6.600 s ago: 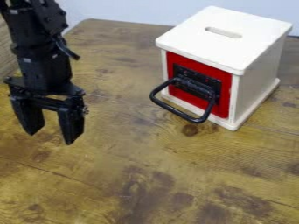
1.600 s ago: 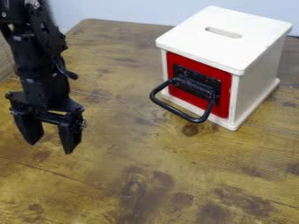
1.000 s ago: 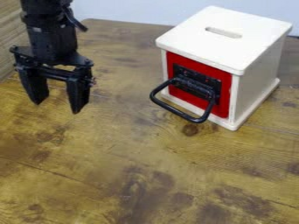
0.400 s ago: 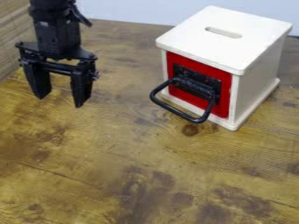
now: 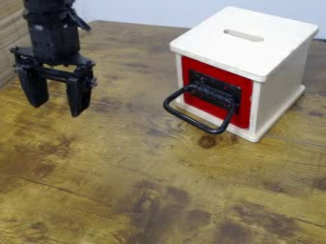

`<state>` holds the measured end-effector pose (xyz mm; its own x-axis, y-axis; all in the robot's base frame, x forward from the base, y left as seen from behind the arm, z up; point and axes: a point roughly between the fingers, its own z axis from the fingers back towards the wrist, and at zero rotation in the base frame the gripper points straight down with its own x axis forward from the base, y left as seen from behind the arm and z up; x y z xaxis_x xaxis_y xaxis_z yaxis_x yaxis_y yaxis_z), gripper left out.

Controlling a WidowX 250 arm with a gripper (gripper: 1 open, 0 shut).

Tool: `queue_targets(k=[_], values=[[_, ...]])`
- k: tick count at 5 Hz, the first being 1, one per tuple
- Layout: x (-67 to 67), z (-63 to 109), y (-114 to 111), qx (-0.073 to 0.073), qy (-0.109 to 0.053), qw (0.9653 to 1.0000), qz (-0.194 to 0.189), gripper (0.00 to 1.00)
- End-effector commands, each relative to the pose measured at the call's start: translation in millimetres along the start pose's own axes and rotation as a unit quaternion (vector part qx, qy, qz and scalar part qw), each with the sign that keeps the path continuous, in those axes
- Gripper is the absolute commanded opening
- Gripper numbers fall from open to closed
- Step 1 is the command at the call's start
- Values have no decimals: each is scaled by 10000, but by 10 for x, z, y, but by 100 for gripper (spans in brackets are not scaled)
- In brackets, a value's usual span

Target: Close the drawer

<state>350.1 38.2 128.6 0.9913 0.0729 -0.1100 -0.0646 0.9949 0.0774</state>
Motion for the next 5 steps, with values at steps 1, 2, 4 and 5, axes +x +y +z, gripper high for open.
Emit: queue_targets(k=[1,2,4,5], values=[[37,164,-78,-65,-251,9996,-118,100],[31,126,-210,-107,-190,9992,-324,100],[-176,349,-302,-176,-285,9993,-188,100],[-244,333,-188,-215,-426,9989,-40,100]])
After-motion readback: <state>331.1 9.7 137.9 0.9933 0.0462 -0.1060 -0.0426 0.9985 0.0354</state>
